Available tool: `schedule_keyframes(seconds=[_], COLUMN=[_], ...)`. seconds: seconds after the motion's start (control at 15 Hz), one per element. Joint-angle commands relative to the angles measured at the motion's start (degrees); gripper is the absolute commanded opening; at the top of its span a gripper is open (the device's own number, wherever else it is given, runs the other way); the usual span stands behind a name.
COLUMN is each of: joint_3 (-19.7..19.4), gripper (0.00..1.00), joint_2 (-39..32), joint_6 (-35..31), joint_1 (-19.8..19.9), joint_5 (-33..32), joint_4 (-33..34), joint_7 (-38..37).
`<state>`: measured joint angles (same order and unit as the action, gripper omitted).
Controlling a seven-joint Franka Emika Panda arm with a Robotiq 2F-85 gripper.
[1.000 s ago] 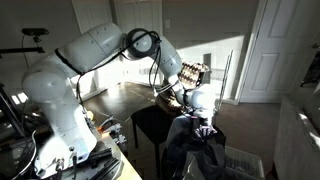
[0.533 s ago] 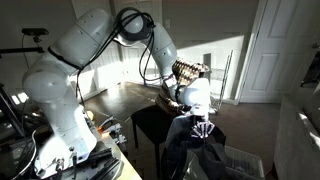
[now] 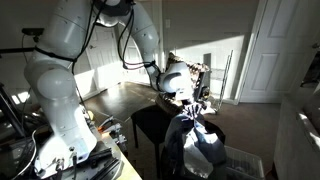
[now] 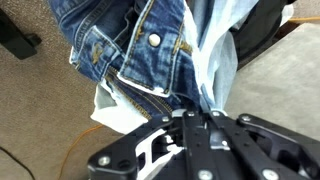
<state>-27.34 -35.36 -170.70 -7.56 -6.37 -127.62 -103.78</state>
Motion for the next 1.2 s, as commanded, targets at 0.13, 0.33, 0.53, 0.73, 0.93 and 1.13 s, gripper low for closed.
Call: schedule_keyframes(seconds=[0.13, 0.33, 0.53, 0.73, 0.93, 1.13], joint_3=[-11.64, -19.4, -25.2, -27.84, -28.06, -30.94], gripper=[0.01, 0.01, 0.01, 0.01, 0.01, 0.01], joint_2=[12.84, 16.24, 16.55, 15.98, 15.22, 16.01], joint_6=[-2.84, -2.44, -1.35, -0.96, -0.27, -0.16], joint_1=[-20.29, -32.6, -41.69, -45.98, -45.42, -44.95], joint_5=[-1.18, -1.93, -1.61, -0.72, 1.02, 1.75], joint_4=[-11.89, -13.36, -12.72, -12.23, -11.61, -11.15], joint_7=[-2.69, -8.62, -12.54, -13.91, -14.64, -16.58])
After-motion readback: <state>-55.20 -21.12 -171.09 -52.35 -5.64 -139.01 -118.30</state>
